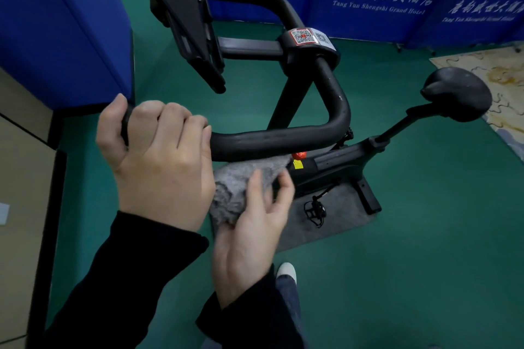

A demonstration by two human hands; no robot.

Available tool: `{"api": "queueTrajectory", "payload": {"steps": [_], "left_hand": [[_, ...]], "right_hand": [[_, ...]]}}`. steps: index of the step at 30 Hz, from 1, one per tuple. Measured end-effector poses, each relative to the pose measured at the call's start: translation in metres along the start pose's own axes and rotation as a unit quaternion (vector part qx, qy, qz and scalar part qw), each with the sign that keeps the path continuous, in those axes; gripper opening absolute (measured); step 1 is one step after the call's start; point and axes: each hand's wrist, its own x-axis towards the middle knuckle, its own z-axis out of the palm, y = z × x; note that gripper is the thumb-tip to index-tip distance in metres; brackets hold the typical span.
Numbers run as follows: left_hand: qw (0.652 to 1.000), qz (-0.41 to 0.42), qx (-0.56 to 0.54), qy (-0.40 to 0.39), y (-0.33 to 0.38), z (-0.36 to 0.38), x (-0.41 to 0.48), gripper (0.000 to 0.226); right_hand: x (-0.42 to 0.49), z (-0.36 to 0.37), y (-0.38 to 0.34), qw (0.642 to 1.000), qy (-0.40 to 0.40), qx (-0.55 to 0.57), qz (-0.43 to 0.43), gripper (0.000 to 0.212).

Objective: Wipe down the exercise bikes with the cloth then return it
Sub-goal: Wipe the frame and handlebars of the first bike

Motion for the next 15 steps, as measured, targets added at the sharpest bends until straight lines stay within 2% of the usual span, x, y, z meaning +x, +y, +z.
{"api": "queueTrajectory", "payload": {"steps": [4, 9, 15], "left_hand": [[1.0, 0.005, 0.003, 0.015, -0.001, 0.0, 0.0, 0.031], [1.0, 0.01, 0.002, 0.019, -0.002, 0.0, -0.001, 0.033], [1.0, -0.009, -0.019, 0.006, -0.002, 0.002, -0.001, 0.032]], "right_hand": [[0.003, 0.0, 0.003, 0.997, -0.012, -0.045, 0.063, 0.033], [0.035, -0.01, -0.04, 1.0, 0.006, -0.025, 0.013, 0.044], [0.023, -0.01, -0.017, 0.992, -0.08, -0.064, 0.078, 0.036]]}}
